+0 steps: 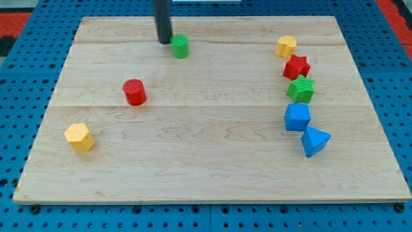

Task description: Slide the green circle to top right

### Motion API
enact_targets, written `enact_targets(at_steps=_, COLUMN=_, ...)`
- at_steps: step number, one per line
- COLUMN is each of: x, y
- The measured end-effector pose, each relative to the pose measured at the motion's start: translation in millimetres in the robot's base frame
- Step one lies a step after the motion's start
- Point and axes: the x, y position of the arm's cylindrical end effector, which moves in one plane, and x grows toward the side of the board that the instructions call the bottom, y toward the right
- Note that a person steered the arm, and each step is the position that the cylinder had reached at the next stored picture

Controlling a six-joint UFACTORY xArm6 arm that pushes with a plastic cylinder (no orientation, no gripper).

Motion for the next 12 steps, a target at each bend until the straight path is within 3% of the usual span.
enact_targets(at_steps=1, x=41.1, y=7.7)
enact_targets(at_steps=2, x=17.4, y=65.9)
enact_targets(at_steps=4, x=-14.3, y=19.9)
enact_targets(at_steps=5, x=-38.0, y=28.8)
enact_targets(at_steps=6, x=-40.0, y=101.3)
enact_targets(at_steps=8, x=4.7, y=114.8)
enact_targets(at_steps=11, x=-17.3, y=141.4)
enact_targets(at_steps=12, x=-23.5, y=187.6)
